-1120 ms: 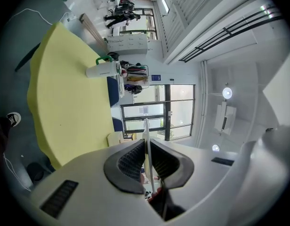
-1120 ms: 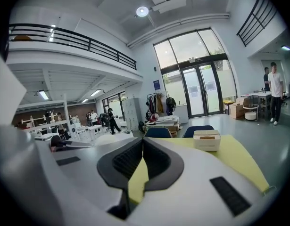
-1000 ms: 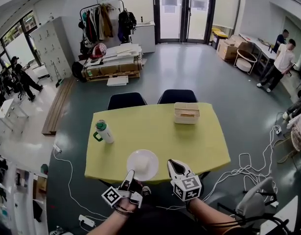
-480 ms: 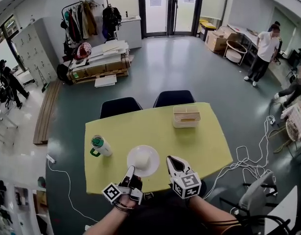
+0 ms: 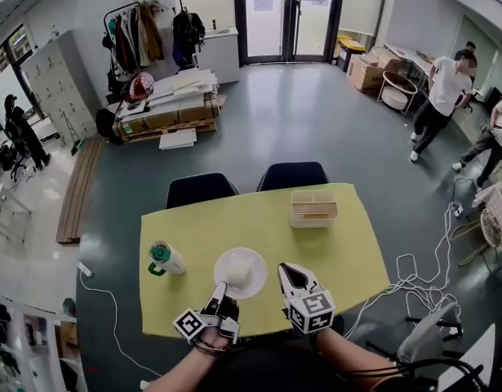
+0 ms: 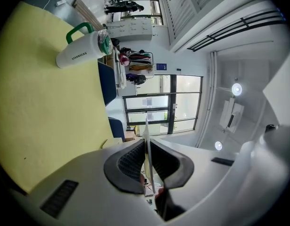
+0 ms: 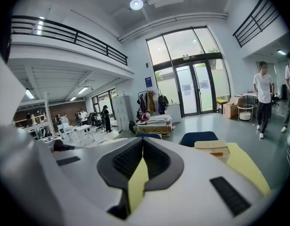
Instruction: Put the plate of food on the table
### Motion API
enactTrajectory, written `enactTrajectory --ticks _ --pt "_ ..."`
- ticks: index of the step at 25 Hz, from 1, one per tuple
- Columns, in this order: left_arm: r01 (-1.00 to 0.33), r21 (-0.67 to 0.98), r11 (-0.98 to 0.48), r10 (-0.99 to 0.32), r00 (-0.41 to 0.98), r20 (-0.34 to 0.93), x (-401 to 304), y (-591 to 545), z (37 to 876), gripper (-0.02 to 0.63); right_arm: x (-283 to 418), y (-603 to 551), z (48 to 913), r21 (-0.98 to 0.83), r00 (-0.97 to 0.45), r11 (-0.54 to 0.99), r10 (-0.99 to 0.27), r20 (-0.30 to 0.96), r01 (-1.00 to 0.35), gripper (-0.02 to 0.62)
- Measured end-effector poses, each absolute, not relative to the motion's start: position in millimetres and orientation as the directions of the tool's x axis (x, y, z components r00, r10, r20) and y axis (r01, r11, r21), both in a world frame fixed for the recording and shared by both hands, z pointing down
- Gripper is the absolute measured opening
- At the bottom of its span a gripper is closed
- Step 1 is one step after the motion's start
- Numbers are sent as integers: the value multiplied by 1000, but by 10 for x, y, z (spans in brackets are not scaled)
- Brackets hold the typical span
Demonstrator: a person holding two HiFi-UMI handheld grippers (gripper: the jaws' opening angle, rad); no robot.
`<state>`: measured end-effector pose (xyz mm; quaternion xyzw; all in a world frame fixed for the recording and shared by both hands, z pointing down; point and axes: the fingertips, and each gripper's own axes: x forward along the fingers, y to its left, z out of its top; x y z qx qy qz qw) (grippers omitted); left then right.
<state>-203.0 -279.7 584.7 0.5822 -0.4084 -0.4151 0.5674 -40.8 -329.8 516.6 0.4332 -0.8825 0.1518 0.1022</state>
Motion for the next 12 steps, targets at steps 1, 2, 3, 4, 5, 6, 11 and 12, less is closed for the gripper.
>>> enactTrajectory --ticks 1,2,3,4,5,6,11,12 --pt "-8 1000 -21 -948 318 -18 -2021 -2834 5862 29 -417 -3343 5145 -177 -611 587 -729 310 -790 12" --pt "-10 1000 -21 -949 314 -17 -2018 -2872 5878 29 -431 -3388 5126 -175 -617 594 -725 306 -785 12" --pt "-12 1000 -21 -951 310 -16 -2018 -2907 5899 29 -444 -3425 5112 -175 -623 600 -722 301 -781 12" --pt "-14 1000 -19 -952 307 -14 -2017 -2939 5928 29 -449 -3456 5110 -175 -627 604 -720 299 -778 12" --pt "-15 1000 -18 -952 306 -13 -2007 -2972 5960 29 -441 -3482 5122 -175 -628 606 -718 300 -776 12" --pt "-14 1000 -18 -952 305 -13 -1992 -3009 5993 29 -419 -3508 5147 -176 -628 605 -717 304 -776 12" --pt "-56 998 -21 -950 311 -3 -1969 -3204 6238 29 -287 -3662 5321 -186 -614 588 -716 333 -787 12" --pt "-58 998 -30 -949 315 -10 -1960 -3249 6280 29 -263 -3699 5351 -186 -611 585 -716 338 -789 12"
